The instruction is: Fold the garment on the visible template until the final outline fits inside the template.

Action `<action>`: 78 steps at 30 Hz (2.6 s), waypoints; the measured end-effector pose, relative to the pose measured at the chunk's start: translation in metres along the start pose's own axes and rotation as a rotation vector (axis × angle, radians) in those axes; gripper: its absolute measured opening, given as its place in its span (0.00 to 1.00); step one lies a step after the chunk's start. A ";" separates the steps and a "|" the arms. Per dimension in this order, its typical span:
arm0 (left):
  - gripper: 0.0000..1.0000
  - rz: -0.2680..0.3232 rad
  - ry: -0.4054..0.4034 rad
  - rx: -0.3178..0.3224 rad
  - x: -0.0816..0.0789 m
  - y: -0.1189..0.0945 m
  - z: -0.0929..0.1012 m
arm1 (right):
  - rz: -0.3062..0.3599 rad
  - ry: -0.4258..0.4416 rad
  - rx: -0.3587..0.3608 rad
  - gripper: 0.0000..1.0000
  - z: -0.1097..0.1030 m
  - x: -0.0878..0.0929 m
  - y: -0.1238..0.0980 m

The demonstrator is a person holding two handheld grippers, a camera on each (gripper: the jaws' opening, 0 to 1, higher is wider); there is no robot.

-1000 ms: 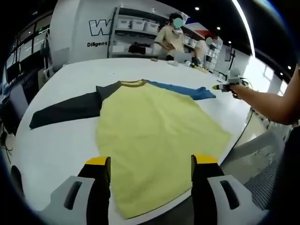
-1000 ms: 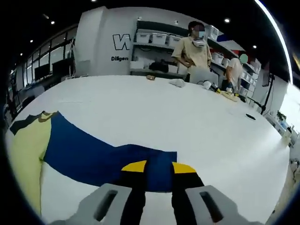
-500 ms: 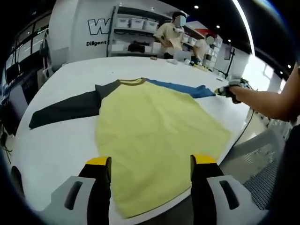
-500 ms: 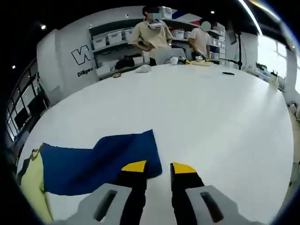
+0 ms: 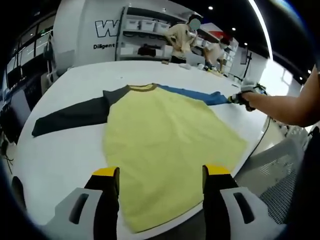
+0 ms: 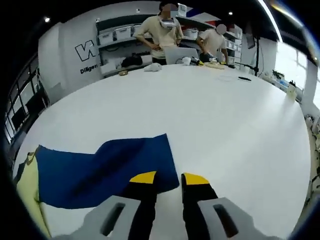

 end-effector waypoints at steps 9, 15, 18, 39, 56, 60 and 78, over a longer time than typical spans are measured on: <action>0.64 -0.003 0.005 0.004 0.000 0.000 0.002 | 0.003 -0.116 -0.038 0.00 -0.001 -0.001 0.002; 0.63 -0.003 0.008 0.005 0.000 0.000 0.002 | 0.040 -0.166 -0.027 0.00 -0.003 -0.011 -0.004; 0.63 -0.002 0.011 0.009 0.000 0.000 0.002 | 0.061 -0.207 -0.029 0.00 -0.006 -0.021 -0.009; 0.64 0.057 0.022 0.039 -0.010 -0.004 0.005 | 0.229 -0.502 -0.176 0.00 -0.103 -0.083 -0.068; 0.66 0.089 0.030 0.072 -0.014 -0.009 0.010 | 0.301 -0.567 -0.372 0.00 -0.231 -0.107 -0.094; 0.66 0.102 0.028 0.077 -0.016 -0.010 0.010 | 0.316 -0.601 -0.429 0.00 -0.268 -0.108 -0.102; 0.97 0.143 0.004 0.148 -0.019 -0.012 0.018 | 0.342 -0.800 -0.637 0.00 -0.379 -0.091 -0.128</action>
Point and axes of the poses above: the point that each gripper's makers call its tool centre point, and the gripper's own axes: y roughly forward along the fingers, z roughly to its right, x roughly out of its underside, the point moved 7 cm from there along -y, roughly backward along the fingers, and after that the axes turned 4 degrees about -y, right-handed, at the moved point
